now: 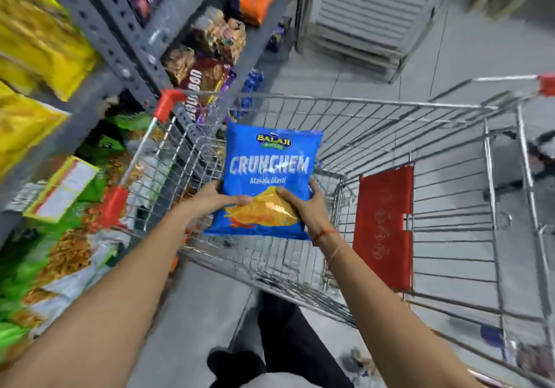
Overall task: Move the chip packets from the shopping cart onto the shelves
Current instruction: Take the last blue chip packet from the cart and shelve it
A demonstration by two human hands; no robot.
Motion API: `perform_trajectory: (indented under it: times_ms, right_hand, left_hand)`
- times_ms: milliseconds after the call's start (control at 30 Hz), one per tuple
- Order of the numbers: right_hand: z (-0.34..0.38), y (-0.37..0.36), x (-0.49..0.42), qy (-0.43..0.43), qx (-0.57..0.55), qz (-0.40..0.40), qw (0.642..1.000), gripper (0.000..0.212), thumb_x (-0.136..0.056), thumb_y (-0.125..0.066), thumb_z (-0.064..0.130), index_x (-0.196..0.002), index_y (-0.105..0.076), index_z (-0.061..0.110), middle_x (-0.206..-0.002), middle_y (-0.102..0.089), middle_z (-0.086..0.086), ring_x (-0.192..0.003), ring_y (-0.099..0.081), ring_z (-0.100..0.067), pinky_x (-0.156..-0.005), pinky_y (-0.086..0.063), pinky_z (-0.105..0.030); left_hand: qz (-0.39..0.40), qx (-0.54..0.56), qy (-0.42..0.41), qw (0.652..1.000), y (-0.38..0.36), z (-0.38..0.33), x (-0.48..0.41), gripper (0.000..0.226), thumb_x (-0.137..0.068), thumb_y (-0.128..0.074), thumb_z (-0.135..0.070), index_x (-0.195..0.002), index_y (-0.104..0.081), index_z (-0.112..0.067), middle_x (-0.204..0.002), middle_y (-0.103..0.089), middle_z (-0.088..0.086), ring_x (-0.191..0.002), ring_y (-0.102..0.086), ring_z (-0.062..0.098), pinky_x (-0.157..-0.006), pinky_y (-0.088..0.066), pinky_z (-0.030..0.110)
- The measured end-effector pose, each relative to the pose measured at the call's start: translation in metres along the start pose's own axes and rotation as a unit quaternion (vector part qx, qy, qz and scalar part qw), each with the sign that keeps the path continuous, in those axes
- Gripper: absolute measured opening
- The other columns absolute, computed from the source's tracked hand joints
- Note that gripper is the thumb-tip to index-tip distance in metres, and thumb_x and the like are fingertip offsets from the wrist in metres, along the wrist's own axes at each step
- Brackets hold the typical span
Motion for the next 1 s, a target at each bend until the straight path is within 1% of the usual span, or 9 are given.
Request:
perform_trajectory:
  times_ms: [100, 200, 300, 400, 567, 667, 733, 900, 1000]
  right_hand:
    - [0.037, -0.017, 0.021, 0.07, 0.002, -0.007, 0.998, 0.062, -0.063, -0.086, 0.024, -0.117, -0.058, 0.017, -0.122, -0.065, -0.011, -0.108, -0.064, -0.024, -0.089, -0.055, -0.036]
    - [0.083, -0.037, 0.045, 0.125, 0.0, 0.019, 0.992, 0.049, -0.067, -0.083, 0.015, -0.111, -0.061, 0.016, -0.11, -0.07, -0.009, -0.099, -0.069, -0.022, -0.087, -0.055, -0.04]
    - [0.136, -0.066, 0.073, 0.188, -0.016, 0.049, 0.981, 0.039, -0.07, -0.081, 0.014, -0.103, -0.061, 0.023, -0.104, -0.07, 0.002, -0.089, -0.069, -0.006, -0.085, -0.058, -0.032]
    - [0.19, -0.102, 0.102, 0.251, -0.03, 0.068, 0.965, 0.058, -0.064, -0.086, 0.021, -0.114, -0.057, 0.016, -0.121, -0.064, -0.007, -0.104, -0.065, -0.018, -0.092, -0.055, -0.036]
    - [0.276, -0.172, 0.172, 0.383, -0.055, 0.159, 0.908, 0.035, -0.067, -0.079, 0.004, -0.095, -0.064, 0.019, -0.083, -0.075, 0.012, -0.076, -0.069, -0.002, -0.068, -0.055, -0.018]
    - [0.31, -0.211, 0.22, 0.425, -0.082, 0.227, 0.873, 0.034, -0.066, -0.079, 0.005, -0.092, -0.064, 0.021, -0.079, -0.075, 0.014, -0.074, -0.069, -0.003, -0.064, -0.054, -0.016]
    - [0.326, -0.237, 0.255, 0.447, -0.097, 0.272, 0.847, 0.036, -0.062, -0.08, 0.01, -0.094, -0.064, 0.018, -0.08, -0.075, 0.011, -0.073, -0.069, -0.004, -0.062, -0.054, -0.017]
    - [0.346, -0.299, 0.328, 0.467, -0.109, 0.366, 0.797, 0.053, -0.056, -0.08, 0.021, -0.106, -0.064, 0.01, -0.092, -0.074, 0.003, -0.08, -0.07, -0.007, -0.065, -0.056, -0.021]
    - [0.352, -0.339, 0.358, 0.469, -0.1, 0.413, 0.774, 0.037, -0.064, -0.081, 0.014, -0.095, -0.062, 0.023, -0.082, -0.074, 0.015, -0.077, -0.067, 0.007, -0.068, -0.053, -0.015]
  left_hand:
    - [-0.032, 0.03, -0.07, 0.997, 0.014, -0.026, 0.037, 0.048, -0.046, -0.088, -0.042, -0.081, -0.06, -0.026, -0.089, -0.067, -0.007, -0.059, -0.063, -0.01, -0.053, -0.05, 0.01]
    - [-0.089, 0.042, -0.128, 0.987, 0.039, -0.051, 0.077, 0.037, -0.059, -0.085, -0.03, -0.084, -0.058, -0.028, -0.097, -0.067, -0.003, -0.073, -0.064, -0.003, -0.077, -0.054, 0.021]
    - [-0.146, 0.06, -0.191, 0.969, 0.069, -0.079, 0.127, 0.062, -0.051, -0.087, -0.039, -0.103, -0.06, -0.019, -0.111, -0.067, 0.002, -0.089, -0.064, 0.01, -0.083, -0.054, 0.03]
    - [-0.207, 0.09, -0.248, 0.942, 0.102, -0.106, 0.187, 0.094, -0.025, -0.089, -0.054, -0.107, -0.059, -0.018, -0.107, -0.067, -0.003, -0.093, -0.064, 0.012, -0.082, -0.053, 0.03]
    - [-0.316, 0.084, -0.373, 0.868, 0.153, -0.139, 0.305, 0.084, -0.036, -0.086, -0.046, -0.111, -0.06, -0.016, -0.104, -0.069, -0.008, -0.09, -0.065, 0.003, -0.074, -0.053, 0.014]
    - [-0.382, 0.078, -0.429, 0.815, 0.173, -0.143, 0.378, 0.064, -0.041, -0.087, -0.039, -0.097, -0.063, -0.022, -0.086, -0.073, -0.021, -0.08, -0.065, -0.006, -0.066, -0.05, 0.008]
    - [-0.43, 0.07, -0.454, 0.777, 0.185, -0.137, 0.421, 0.062, -0.04, -0.086, -0.047, -0.093, -0.064, -0.026, -0.09, -0.073, -0.025, -0.085, -0.065, -0.006, -0.072, -0.051, 0.01]
    - [-0.531, 0.077, -0.473, 0.699, 0.215, -0.11, 0.507, 0.066, -0.046, -0.087, -0.044, -0.104, -0.063, -0.023, -0.108, -0.07, -0.007, -0.104, -0.064, 0.01, -0.088, -0.053, 0.023]
    - [-0.575, 0.07, -0.454, 0.677, 0.233, -0.089, 0.549, 0.082, -0.041, -0.085, -0.054, -0.112, -0.061, -0.02, -0.115, -0.068, -0.004, -0.107, -0.063, 0.011, -0.094, -0.051, 0.033]
Point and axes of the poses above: each hand's wrist, its own x-axis away from the middle knuckle, its own y-axis out of the back of the hand, z = x × y, the point moved 2 cm from there along -x, towards the middle knuckle
